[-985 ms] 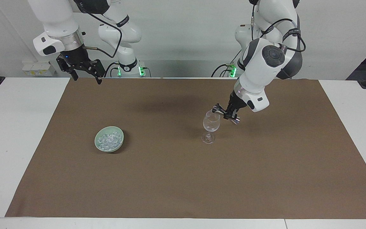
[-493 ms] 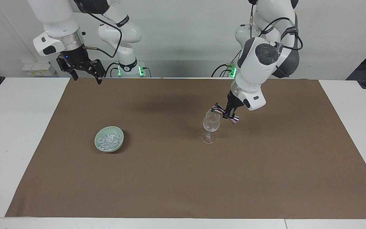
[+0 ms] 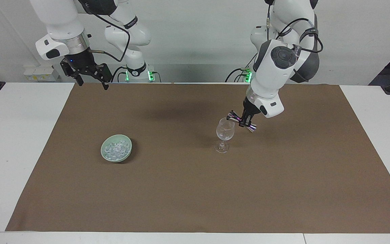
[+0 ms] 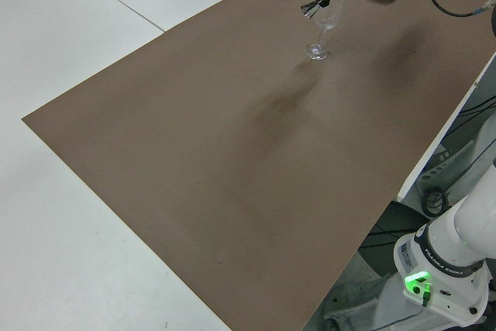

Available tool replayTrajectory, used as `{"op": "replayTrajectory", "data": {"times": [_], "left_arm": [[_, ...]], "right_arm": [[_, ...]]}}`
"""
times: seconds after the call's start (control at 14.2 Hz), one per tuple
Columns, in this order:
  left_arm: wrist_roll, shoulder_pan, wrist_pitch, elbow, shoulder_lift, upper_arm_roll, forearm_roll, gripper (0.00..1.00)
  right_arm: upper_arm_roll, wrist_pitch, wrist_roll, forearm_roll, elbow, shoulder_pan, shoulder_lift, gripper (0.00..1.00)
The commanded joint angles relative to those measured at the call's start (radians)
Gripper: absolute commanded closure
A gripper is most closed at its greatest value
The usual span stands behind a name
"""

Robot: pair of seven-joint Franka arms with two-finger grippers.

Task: Pour wine and add ice with both arms
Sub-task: 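Tilt the dark bottle with the left gripper to pour into the glass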

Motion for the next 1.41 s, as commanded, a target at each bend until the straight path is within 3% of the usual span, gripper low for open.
{"op": "replayTrajectory", "data": {"times": [0.0,1.34], "left_arm": [[-0.03,-0.028,-0.03,0.013,-0.008,0.015,0.03,1.0],[-0.04,-0.056,-0.053,0.039,-0.005,0.013,0.102,1.0]], "right_arm": [[0.001,0.003,-0.033,-0.004,-0.027,-0.003,-0.023,0.0],[0.001,0.005,-0.031,-0.004,-0.033,-0.001,-0.028,0.0]]}}
